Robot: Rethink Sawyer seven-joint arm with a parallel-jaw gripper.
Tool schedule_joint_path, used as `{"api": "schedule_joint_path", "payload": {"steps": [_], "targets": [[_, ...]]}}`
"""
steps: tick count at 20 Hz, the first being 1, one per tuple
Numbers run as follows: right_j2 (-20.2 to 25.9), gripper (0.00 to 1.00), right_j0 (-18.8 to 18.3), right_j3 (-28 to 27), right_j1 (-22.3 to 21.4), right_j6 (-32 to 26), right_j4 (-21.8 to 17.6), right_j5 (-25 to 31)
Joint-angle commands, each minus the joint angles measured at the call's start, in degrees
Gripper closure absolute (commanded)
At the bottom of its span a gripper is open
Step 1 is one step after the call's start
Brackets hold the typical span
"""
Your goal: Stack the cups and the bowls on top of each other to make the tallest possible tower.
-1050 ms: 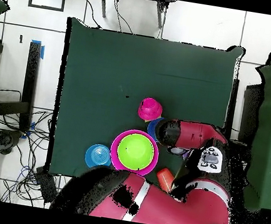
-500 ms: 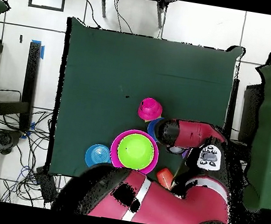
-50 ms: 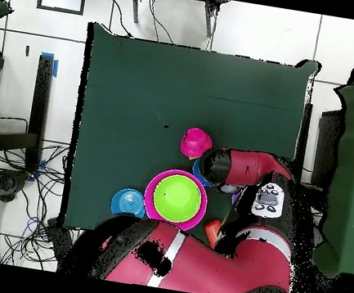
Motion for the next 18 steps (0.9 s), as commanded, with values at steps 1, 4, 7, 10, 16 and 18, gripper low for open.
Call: {"api": "schedule_joint_path", "payload": {"steps": [1, 4, 7, 10, 16, 18], "targets": [[6.42, 1.00, 2.25, -5.49, 0.34, -2.91, -0.41, 5.58], [6.68, 0.00, 1.96, -5.16, 0.06, -3.79, -0.47, 5.76], [6.42, 0.00, 1.90, -5.17, -0.09, -3.78, -0.43, 6.12], [5.76, 0.00, 2.20, -5.64, 0.22, -1.85, -0.13, 5.68], [4.79, 0.00, 2.55, -5.50, 0.19, -0.93, 0.61, 8.31], [4.22, 0.00, 2.84, -4.97, -0.37, -1.15, 0.61, 9.80]]}}
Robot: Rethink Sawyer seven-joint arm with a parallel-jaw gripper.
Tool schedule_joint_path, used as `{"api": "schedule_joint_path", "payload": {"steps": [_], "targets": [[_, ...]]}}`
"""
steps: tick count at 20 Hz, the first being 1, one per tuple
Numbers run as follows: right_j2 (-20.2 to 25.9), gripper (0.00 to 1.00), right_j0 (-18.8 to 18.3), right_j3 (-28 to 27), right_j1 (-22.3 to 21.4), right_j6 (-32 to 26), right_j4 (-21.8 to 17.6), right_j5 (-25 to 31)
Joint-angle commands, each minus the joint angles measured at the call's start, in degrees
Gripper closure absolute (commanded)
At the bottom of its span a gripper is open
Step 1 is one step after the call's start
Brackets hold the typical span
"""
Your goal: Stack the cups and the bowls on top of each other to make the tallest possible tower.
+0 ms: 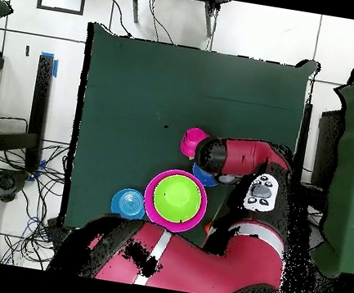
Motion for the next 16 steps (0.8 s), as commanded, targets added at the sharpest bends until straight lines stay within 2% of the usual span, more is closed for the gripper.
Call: {"api": "schedule_joint_path", "payload": {"steps": [1, 3, 6, 13, 16], "targets": [[3.85, 0.00, 1.68, -2.38, -0.42, -1.24, 0.68, 9.32], [3.88, 0.00, 1.42, -1.18, -1.77, -1.99, 0.78, 10.02], [4.09, 0.00, 0.57, 1.04, -1.90, -1.27, 0.06, 7.65], [4.33, 0.00, -0.81, 4.96, -0.26, 0.97, -1.52, 1.57], [5.19, 0.00, -2.06, 5.49, 2.67, 2.31, -2.40, -3.67]]}}
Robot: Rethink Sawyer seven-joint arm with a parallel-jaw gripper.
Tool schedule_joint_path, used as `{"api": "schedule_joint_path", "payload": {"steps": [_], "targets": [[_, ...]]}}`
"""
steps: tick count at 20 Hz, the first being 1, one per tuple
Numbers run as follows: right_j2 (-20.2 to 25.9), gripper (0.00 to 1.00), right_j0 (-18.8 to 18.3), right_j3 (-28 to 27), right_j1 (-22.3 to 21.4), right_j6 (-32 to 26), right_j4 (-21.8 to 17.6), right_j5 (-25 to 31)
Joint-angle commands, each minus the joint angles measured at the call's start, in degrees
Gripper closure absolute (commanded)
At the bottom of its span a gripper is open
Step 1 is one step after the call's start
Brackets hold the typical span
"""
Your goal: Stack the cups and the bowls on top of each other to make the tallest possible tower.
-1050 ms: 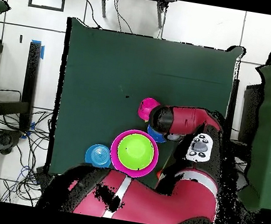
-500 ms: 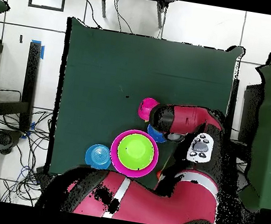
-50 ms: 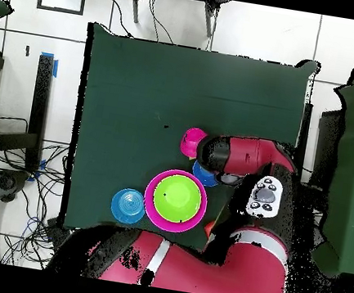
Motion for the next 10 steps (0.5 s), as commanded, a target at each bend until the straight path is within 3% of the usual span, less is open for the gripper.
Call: {"api": "schedule_joint_path", "payload": {"steps": [1, 5, 10], "targets": [[5.68, 0.00, -2.25, 5.04, 6.31, 2.71, -2.77, -9.61], [5.94, 0.00, -2.60, 4.57, 9.32, 4.31, -2.70, -13.41], [5.11, 0.00, -2.16, 4.54, 10.23, 4.28, -1.98, -13.77]]}}
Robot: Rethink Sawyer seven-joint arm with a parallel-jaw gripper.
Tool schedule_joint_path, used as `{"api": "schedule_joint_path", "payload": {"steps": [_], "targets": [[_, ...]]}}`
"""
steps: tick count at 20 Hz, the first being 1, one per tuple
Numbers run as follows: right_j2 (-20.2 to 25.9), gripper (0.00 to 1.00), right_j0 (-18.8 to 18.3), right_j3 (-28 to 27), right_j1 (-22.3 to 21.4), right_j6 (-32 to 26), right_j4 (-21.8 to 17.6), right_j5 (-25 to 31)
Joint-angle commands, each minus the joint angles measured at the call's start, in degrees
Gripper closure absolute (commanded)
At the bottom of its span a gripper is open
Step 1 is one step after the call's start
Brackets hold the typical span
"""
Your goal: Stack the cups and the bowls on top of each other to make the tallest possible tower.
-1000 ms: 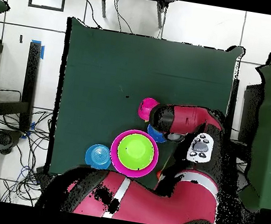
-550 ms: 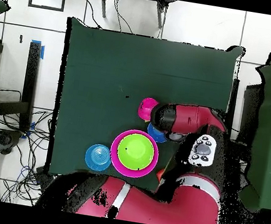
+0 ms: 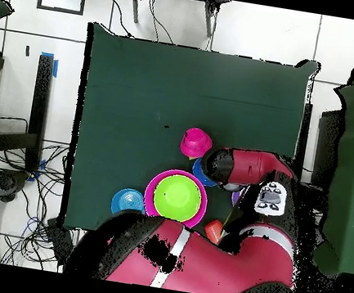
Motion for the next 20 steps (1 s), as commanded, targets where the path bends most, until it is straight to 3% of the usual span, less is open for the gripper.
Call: {"api": "schedule_joint_path", "payload": {"steps": [1, 12, 20], "targets": [[4.91, 0.00, 0.29, 3.25, 5.84, 3.98, -1.91, -4.52], [3.83, 0.00, 0.39, 2.83, 7.20, 3.92, -1.23, -3.85], [3.11, 0.00, 1.15, 4.33, 4.14, 3.29, -0.43, -0.82]]}}
